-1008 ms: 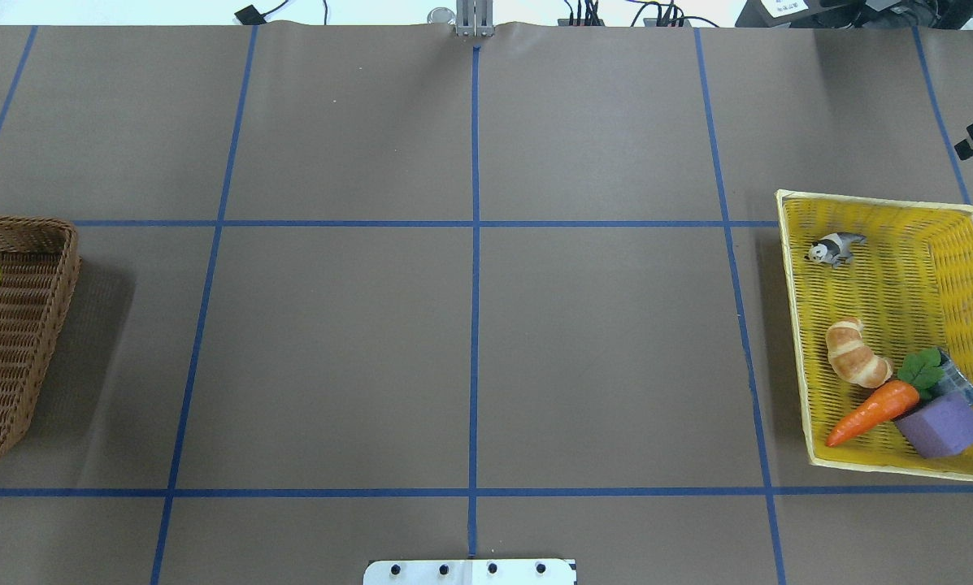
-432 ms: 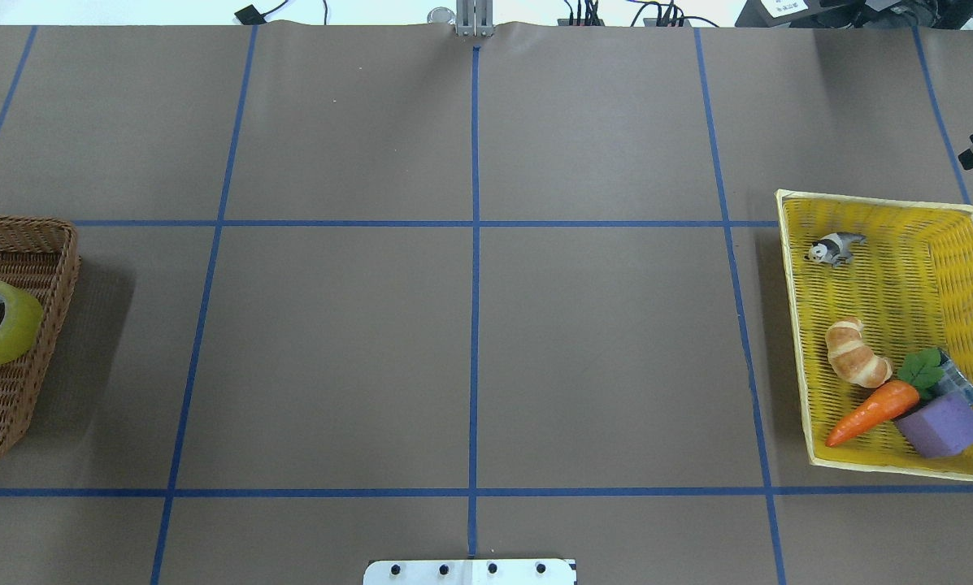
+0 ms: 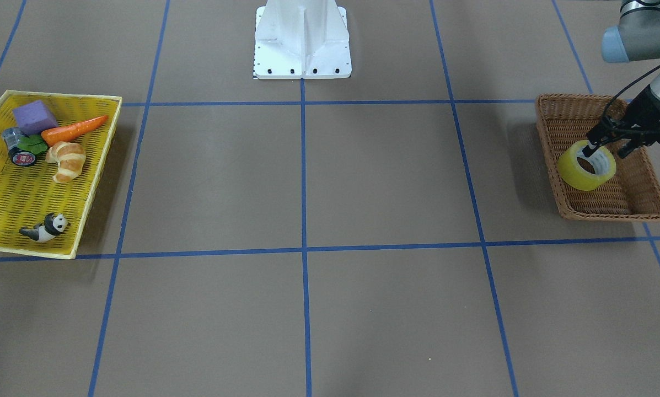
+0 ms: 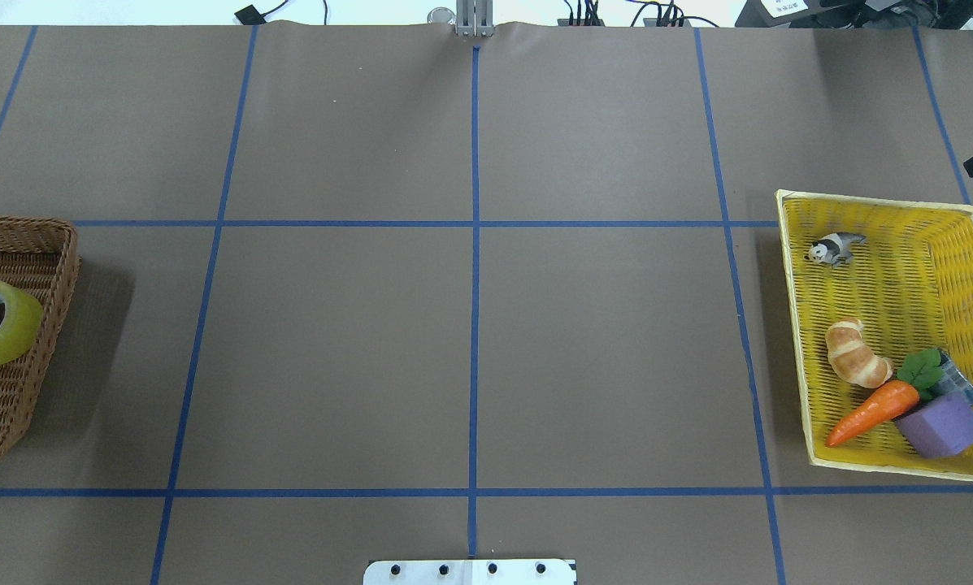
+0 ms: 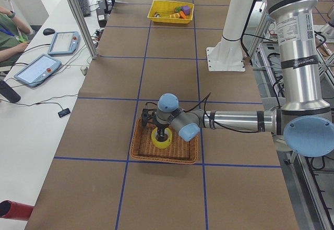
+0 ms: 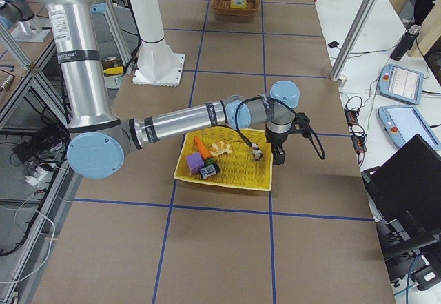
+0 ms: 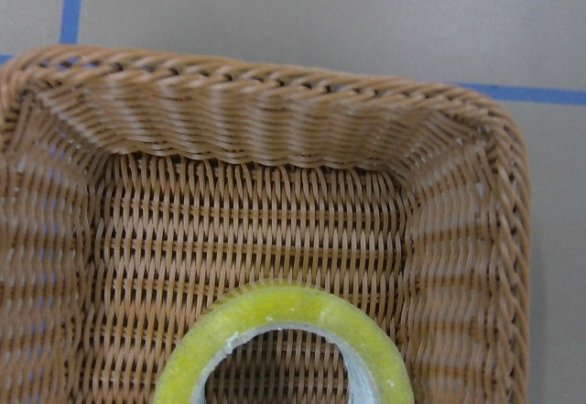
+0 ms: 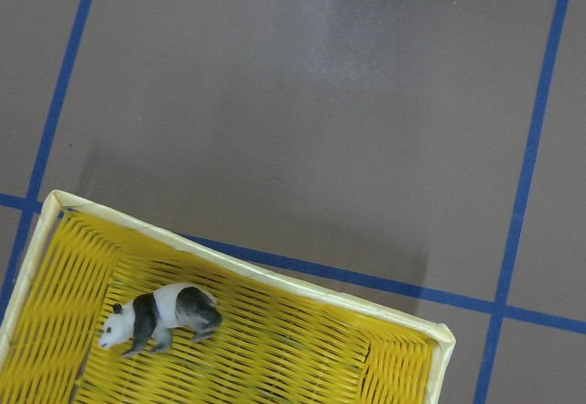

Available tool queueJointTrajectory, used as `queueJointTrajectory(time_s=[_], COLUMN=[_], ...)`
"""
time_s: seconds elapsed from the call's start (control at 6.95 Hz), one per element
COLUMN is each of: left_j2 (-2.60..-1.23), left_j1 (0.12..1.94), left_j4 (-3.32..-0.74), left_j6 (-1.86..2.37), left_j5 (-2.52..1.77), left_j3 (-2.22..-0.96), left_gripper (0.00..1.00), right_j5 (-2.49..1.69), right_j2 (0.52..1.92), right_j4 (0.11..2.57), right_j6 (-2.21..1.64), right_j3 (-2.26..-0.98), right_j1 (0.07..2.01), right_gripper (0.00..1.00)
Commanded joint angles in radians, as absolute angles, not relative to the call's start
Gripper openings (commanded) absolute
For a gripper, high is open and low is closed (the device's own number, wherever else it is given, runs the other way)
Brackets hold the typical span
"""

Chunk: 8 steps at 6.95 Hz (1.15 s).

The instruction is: Move tape to another basket

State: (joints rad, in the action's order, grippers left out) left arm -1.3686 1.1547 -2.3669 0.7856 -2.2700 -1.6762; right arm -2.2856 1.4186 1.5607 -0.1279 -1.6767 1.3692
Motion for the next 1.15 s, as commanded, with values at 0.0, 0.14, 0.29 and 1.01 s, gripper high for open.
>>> queueJointTrajectory(time_s=[0.0, 0.14, 0.29, 1.01], left_j2=[-1.370, -1.384, -1.428, -1.465], left_j1=[1.361, 1.488, 1.568, 1.720], left_j4=[-2.264, -2.065, -1.876, -1.650], left_j6=[0.464, 0.235, 0.031, -0.233], left_j5=[-2.402, -2.404, -2.401, -2.396], left_j3=[-1.655, -1.652, -1.652, -1.619], left_gripper=[0.98, 0.98, 0.98, 0.98], right_j5=[-2.226, -2.227, -2.230, -2.377], right_j2=[1.437, 1.445, 1.440, 1.548], right_j4=[1.555, 1.555, 1.557, 1.557], right_j6=[-0.117, -0.118, -0.121, -0.118], right_j3=[-1.654, -1.652, -1.637, -1.643], right_j1=[1.368, 1.368, 1.370, 1.472], right_gripper=[1.00, 1.00, 1.00, 1.00])
